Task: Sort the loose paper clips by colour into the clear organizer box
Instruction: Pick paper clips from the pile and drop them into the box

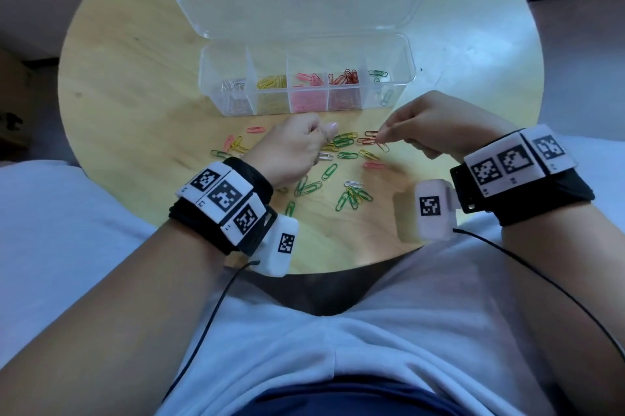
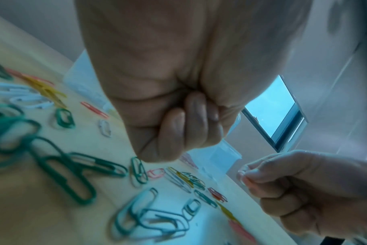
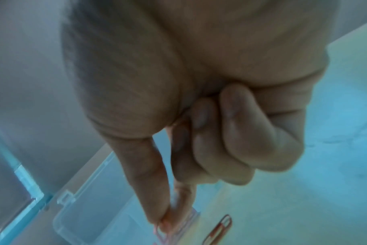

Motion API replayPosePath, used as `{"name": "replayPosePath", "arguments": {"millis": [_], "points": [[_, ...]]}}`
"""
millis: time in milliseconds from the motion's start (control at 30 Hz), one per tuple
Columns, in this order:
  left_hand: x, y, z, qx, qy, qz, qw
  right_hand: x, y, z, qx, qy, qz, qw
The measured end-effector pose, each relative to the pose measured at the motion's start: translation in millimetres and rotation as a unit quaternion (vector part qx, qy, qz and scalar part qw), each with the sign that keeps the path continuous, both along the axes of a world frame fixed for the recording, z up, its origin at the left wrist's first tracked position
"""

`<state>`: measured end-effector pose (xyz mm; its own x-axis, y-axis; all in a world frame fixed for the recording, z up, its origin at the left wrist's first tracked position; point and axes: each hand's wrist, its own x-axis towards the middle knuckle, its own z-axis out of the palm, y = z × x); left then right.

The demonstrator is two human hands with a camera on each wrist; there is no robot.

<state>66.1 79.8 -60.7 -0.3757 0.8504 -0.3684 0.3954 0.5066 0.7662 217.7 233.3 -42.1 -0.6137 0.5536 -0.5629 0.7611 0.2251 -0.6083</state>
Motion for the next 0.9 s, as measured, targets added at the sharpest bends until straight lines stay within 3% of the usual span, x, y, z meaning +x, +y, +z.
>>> {"name": "replayPosePath", "arguments": {"millis": [100, 233, 500, 600, 733, 900], "points": [[1.1, 2.2, -1.7, 0.004, -0.042, 0.023, 0.999, -0.9, 0.1, 1.0, -0.145, 0.069, -0.075, 0.984], [4.7, 1.3, -1.7, 0.001, -0.077, 0.028, 0.997, -3.3, -3.2, 10.6, -0.246, 0.146, -0.128, 0.950], [31.4, 16.6, 8.2, -0.034, 0.102, -0.112, 0.988, 0.3, 5.3, 16.6, -0.264, 0.274, -0.252, 0.890], [39.4, 27.6, 7.2, -0.027, 0.204, -0.172, 0.963, 1.4, 6.0, 15.0, -0.228, 0.260, -0.248, 0.905], [49.1, 41.2, 7.2, -0.047, 0.335, -0.237, 0.911, 0.0, 2.9, 10.9, -0.117, 0.186, -0.215, 0.952], [60.0, 48.3, 10.3, -0.089, 0.404, -0.265, 0.871, -1.1, -1.7, 10.7, -0.068, 0.142, -0.173, 0.972]]}}
